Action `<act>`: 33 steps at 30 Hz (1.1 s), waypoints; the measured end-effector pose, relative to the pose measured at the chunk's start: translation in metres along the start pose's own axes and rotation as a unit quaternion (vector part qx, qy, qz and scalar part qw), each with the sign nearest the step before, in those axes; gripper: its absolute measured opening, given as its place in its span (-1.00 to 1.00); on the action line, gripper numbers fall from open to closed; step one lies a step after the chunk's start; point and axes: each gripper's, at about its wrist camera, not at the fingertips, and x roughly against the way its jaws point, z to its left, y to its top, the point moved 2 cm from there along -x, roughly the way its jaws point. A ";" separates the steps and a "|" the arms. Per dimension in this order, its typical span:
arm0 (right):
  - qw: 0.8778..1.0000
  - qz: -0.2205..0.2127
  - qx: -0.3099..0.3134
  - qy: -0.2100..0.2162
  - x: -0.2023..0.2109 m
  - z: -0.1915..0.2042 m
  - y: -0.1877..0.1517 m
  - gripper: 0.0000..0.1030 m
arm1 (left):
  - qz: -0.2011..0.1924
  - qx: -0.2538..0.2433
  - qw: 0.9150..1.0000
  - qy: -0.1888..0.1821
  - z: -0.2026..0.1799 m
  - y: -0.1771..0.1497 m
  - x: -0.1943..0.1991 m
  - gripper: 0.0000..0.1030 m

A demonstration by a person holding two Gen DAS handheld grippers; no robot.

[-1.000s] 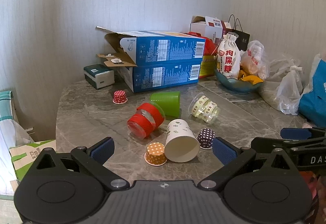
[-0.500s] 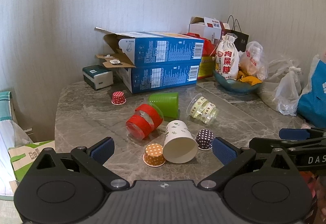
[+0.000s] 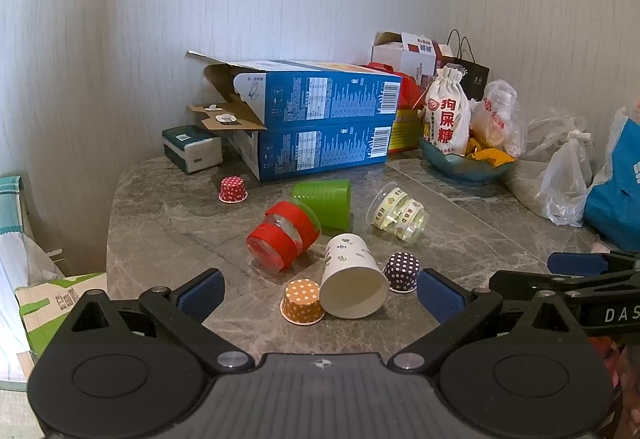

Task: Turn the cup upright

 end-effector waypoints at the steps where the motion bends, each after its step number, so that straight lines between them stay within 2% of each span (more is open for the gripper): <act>1: 1.000 0.001 0.000 0.000 0.000 0.000 0.000 0.98 | 0.000 0.000 1.000 0.000 -0.001 0.000 0.000 1.00; 33: 1.000 0.003 -0.002 -0.001 -0.001 -0.001 0.002 0.98 | 0.001 0.001 1.000 -0.001 0.001 0.000 0.000 1.00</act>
